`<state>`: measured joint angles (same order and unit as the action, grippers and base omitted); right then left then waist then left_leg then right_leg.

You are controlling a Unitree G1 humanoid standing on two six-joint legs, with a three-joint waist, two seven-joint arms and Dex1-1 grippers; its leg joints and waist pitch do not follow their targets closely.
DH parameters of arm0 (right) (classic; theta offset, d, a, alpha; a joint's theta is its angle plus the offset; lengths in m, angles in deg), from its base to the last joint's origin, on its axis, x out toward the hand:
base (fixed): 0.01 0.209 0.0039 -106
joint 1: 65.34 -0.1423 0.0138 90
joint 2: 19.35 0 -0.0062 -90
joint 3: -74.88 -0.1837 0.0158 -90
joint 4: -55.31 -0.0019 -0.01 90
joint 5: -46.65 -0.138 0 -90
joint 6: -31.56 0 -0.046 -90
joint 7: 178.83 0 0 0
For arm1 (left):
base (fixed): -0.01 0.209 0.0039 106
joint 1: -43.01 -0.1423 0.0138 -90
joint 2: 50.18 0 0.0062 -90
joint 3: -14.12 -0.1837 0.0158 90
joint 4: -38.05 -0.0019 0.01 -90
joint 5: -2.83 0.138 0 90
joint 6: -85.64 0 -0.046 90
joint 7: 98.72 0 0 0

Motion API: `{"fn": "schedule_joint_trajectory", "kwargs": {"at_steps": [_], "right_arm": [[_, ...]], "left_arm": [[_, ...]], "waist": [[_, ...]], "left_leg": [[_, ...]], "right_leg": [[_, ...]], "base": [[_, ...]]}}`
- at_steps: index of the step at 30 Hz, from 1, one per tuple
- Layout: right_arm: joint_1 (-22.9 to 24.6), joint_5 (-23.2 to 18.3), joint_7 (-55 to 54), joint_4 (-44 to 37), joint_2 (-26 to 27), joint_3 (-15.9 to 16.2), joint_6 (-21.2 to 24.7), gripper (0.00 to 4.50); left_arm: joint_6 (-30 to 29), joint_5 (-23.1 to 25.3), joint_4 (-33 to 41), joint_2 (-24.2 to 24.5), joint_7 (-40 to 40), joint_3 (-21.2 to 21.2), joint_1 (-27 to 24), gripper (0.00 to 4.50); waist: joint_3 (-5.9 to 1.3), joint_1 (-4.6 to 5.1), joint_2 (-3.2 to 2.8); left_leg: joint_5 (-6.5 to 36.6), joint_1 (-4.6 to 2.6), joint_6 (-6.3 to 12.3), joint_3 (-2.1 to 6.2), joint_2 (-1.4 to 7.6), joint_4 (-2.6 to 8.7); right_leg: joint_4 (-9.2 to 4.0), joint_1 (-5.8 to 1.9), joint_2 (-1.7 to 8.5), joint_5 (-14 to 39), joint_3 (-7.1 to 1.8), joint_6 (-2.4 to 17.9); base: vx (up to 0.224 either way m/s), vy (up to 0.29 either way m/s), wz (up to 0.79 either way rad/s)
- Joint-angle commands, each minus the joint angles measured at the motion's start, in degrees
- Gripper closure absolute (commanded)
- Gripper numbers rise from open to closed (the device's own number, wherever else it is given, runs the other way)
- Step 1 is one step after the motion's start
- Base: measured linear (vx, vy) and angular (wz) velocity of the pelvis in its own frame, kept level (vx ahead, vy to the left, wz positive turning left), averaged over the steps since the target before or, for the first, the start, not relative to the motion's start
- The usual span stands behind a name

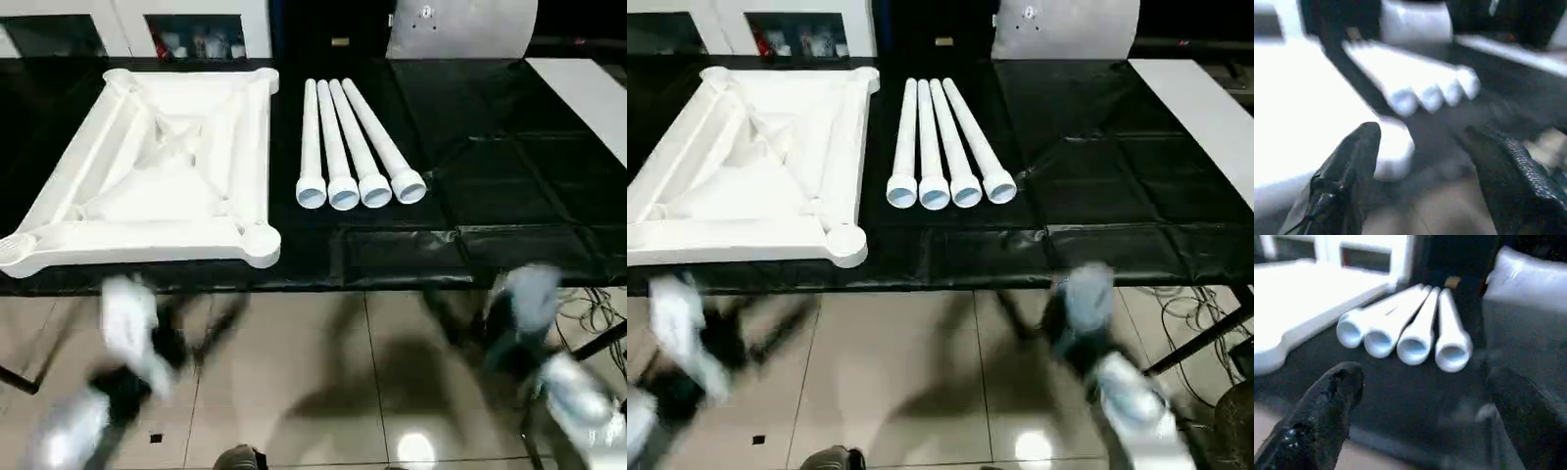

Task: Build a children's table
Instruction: Move to table

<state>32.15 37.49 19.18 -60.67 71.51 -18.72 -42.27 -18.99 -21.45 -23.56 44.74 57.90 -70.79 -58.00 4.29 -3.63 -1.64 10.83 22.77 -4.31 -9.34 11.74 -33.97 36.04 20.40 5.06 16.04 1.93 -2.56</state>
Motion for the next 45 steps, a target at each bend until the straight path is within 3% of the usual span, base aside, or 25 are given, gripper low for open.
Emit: {"fn": "schedule_joint_trajectory", "kwargs": {"at_steps": [1,4,7,9,10,12,13,14,16,18,22,25,26,27,31,32,33,34,35,36,37,38,41,44,45], "right_arm": [[-0.8,1.9,-4.6,-0.8,0.9,0.7,1.5,0.0],[-3.7,5.5,-10.6,1.3,5.2,1.3,0.4,0.0],[-5.2,4.8,-13.4,1.8,9.4,1.0,5.0,0.0],[-5.2,0.9,-13.7,2.0,11.6,0.1,7.3,0.0],[-5.0,-0.7,-13.2,1.7,11.7,0.3,8.8,0.0],[-4.6,-3.1,-12.1,1.6,11.8,0.9,10.4,0.0],[-4.5,-3.6,-12.1,1.7,12.1,0.9,10.7,0.0],[-4.5,-4.0,-12.1,1.8,12.5,0.9,10.9,0.0],[-5.2,-2.9,-10.0,1.6,11.9,2.4,11.6,0.0],[-5.9,-3.7,-9.2,1.7,12.1,2.4,13.0,0.0],[-7.8,-4.0,-8.8,2.5,10.8,3.2,15.2,0.0],[-8.4,-4.7,-8.2,2.5,10.4,4.1,15.7,0.0],[-8.4,-4.5,-8.1,2.5,10.3,4.4,15.7,0.0],[-8.4,-4.3,-7.9,2.5,10.2,4.6,15.8,0.0],[-8.6,-2.2,-7.0,2.5,9.4,6.3,14.9,0.0],[-8.6,-1.5,-7.2,2.6,9.2,6.5,14.3,0.0],[-8.9,-1.6,-7.8,2.7,9.2,5.6,13.5,0.0],[-9.1,-2.5,-7.8,2.6,9.3,5.0,13.8,0.0],[-9.3,-2.7,-8.1,2.5,9.1,4.5,13.6,0.0],[-9.4,-3.3,-8.1,2.4,9.1,3.9,13.6,0.0],[-9.4,-3.5,-8.1,2.3,9.1,3.7,13.8,0.0],[-9.4,-4.1,-7.9,2.3,9.3,3.3,14.1,0.0],[-9.3,-2.6,-8.3,2.9,9.0,3.6,13.8,0.0],[-9.7,-1.8,-8.9,3.3,8.8,3.9,14.9,0.0],[-9.8,-1.6,-8.8,3.4,8.7,4.0,14.7,0.0]], "left_arm": [[-4.3,3.1,-1.7,-1.0,6.3,-0.3,3.3,1.33],[-6.0,8.1,-5.9,-4.0,12.0,-1.7,9.2,1.33],[-8.6,10.6,-8.3,-5.8,15.4,-2.5,11.9,1.33],[-8.5,11.1,-8.5,-6.1,15.5,-3.3,12.3,1.33],[-9.1,11.0,-8.4,-6.1,15.7,-3.7,12.4,1.33],[-8.7,12.7,-8.2,-5.5,16.1,-4.8,12.2,1.33],[-8.6,12.6,-8.2,-5.7,16.1,-4.7,12.1,1.33],[-8.5,12.5,-8.3,-6.0,16.1,-4.6,12.0,1.33],[-9.3,13.5,-8.3,-6.3,16.2,-5.2,12.0,1.33],[-9.7,14.1,-8.6,-6.7,16.8,-5.5,12.2,1.33],[-9.4,14.0,-9.4,-7.9,17.4,-5.7,12.8,1.33],[-9.6,14.6,-9.0,-7.7,17.3,-6.3,13.1,1.33],[-9.6,14.5,-9.0,-7.8,17.2,-6.2,13.3,1.33],[-9.6,14.5,-9.0,-7.8,17.1,-6.2,13.4,1.33],[-10.1,14.9,-9.2,-7.5,16.5,-5.9,14.2,1.33],[-10.1,15.2,-9.2,-7.4,16.4,-6.0,14.2,1.33],[-10.3,15.4,-8.9,-7.1,16.0,-6.4,14.3,1.33],[-10.4,15.4,-8.8,-7.0,15.8,-6.5,14.3,1.33],[-10.3,15.5,-8.7,-6.9,15.6,-6.8,14.3,1.33],[-10.3,15.5,-8.6,-6.9,15.4,-7.0,14.3,1.33],[-10.3,15.5,-8.6,-6.9,15.3,-7.1,14.3,1.33],[-10.3,15.4,-8.6,-6.9,15.1,-7.2,14.4,1.33],[-11.2,16.0,-8.3,-6.3,14.8,-8.1,14.5,1.33],[-11.2,15.9,-8.4,-6.3,14.6,-8.1,14.6,1.33],[-11.2,15.9,-8.4,-6.3,14.6,-8.1,14.6,1.33]], "waist": [[-2.87,0.07,-0.31],[-3.45,0.18,-0.35],[-4.28,-0.18,0.53],[-4.94,-1.66,0.68],[-4.93,-1.82,0.52],[-5.21,-1.36,-1.56],[-5.39,0.82,-2.65],[-5.36,0.93,-3.29],[-5.06,-0.12,-2.26],[-4.51,-0.16,-1.02],[-3.35,0.45,-0.86],[-3.24,1.13,-0.72],[-2.62,0.53,0.21],[-3.27,0.57,-1.1],[-2.52,1.16,-2.06],[-3.08,1.05,-1.9],[-2.96,2.26,-0.45],[0.34,2.52,1.21],[1.63,2.0,0.79],[0.53,2.56,-1.38],[-0.52,3.2,-3.94],[-0.7,4.48,-3.94],[-1.72,7.21,-4.55],[-3.24,8.62,-1.64],[-3.3,8.6,-0.93]], "left_leg": [[5.2,-1.74,-1.39,0.24,0.61,4.32],[6.1,-1.79,-2.93,0.16,0.27,4.18],[4.6,0.67,7.17,-0.39,-0.92,2.19],[4.2,2.48,14.45,2.0,-0.17,-2.96],[3.8,3.26,15.14,2.92,0.39,-3.68],[-2.4,0.74,17.14,3.2,0.79,1.77],[-10.1,-4.49,23.53,3.73,0.8,1.8],[-17.8,-4.27,26.22,4.58,1.77,2.26],[-14.5,-2.0,19.35,3.72,3.39,3.64],[8.2,-0.9,5.31,2.24,0.26,3.92],[34.2,-2.37,-6.51,3.04,-0.11,5.64],[38.1,-2.62,-6.09,3.59,-0.32,6.03],[40.2,1.19,-2.86,5.32,-2.05,7.4],[39.8,1.88,-2.01,5.16,-2.63,7.62],[43.1,3.28,-1.97,3.08,-5.41,9.42],[43.8,0.07,-4.81,0.99,-3.67,9.5],[44.4,-6.74,-6.26,0.6,-2.25,4.98],[27.9,-14.61,-2.03,3.08,-5.87,-10.24],[11.4,-5.65,2.11,7.09,-2.98,-10.33],[24.0,-5.77,-1.43,7.88,-1.24,-4.66],[37.5,-8.64,-4.78,8.11,-1.43,0.16],[65.5,-7.37,-7.56,12.6,0.11,9.91],[55.1,-10.91,-1.55,14.82,-0.39,8.49],[27.7,-13.19,8.11,16.14,-1.5,8.22],[24.6,-12.14,8.26,15.18,-2.74,7.91]], "right_leg": [[-3.9,-1.18,0.97,-9.4,-1.44,6.1],[-4.04,-1.49,1.25,-8.7,-1.56,4.9],[-5.46,-2.87,4.9,-7.8,-3.89,3.6],[-7.46,-3.7,12.0,-6.1,-8.45,4.1],[-7.57,-3.89,13.09,-6.2,-9.05,5.0],[-4.0,-2.17,4.29,-8.5,-2.81,9.2],[0.66,2.47,-2.3,-4.3,1.18,9.0],[2.65,3.26,-2.5,0.7,1.94,6.1],[1.42,2.17,-0.71,-0.7,1.12,4.7],[-2.51,0.36,2.57,1.1,-0.96,7.5],[-5.52,1.3,3.37,19.8,-1.95,3.5],[-6.86,0.67,3.75,25.8,-2.02,1.6],[-7.05,-2.24,5.09,32.2,0.55,0.2],[-6.45,-3.61,4.72,33.2,1.11,-0.4],[-4.69,-7.82,2.97,39.2,5.19,3.6],[-2.84,-5.95,1.83,35.5,4.44,5.4],[-7.04,-0.46,2.9,37.5,3.29,6.7],[-17.49,6.26,9.22,47.6,2.85,8.9],[-15.87,-3.89,14.08,47.2,-0.08,11.9],[-11.56,-7.73,9.85,40.9,4.67,6.5],[-7.14,-6.46,3.84,29.3,5.93,5.6],[2.89,-5.97,-1.78,6.8,5.26,3.4],[2.47,-2.32,-1.34,-2.9,3.5,1.0],[-0.08,-0.4,0.5,0.0,0.86,0.3],[-1.77,-1.45,1.47,1.2,-0.28,0.4]], "base": [[0.0,0.0,0.0],[0.0,0.0,0.0],[0.0,0.0,0.0],[-0.005,0.087,-0.01],[-0.002,0.118,0.01],[0.026,0.194,0.02],[0.042,0.209,0.05],[0.018,0.212,0.1],[-0.044,0.164,0.1],[-0.083,0.107,0.02],[-0.115,0.041,-0.06],[-0.092,0.011,-0.13],[-0.07,0.003,-0.1],[-0.066,-0.002,0.23],[-0.06,-0.015,0.49],[-0.011,-0.038,0.74],[0.063,-0.066,0.66],[0.063,-0.066,0.66],[0.098,0.034,0.04],[0.114,0.175,-0.19],[0.114,0.175,-0.19],[-0.001,0.148,-0.01],[0.012,0.101,-0.07],[0.088,0.072,-0.28],[0.103,-0.002,-0.14]]}}
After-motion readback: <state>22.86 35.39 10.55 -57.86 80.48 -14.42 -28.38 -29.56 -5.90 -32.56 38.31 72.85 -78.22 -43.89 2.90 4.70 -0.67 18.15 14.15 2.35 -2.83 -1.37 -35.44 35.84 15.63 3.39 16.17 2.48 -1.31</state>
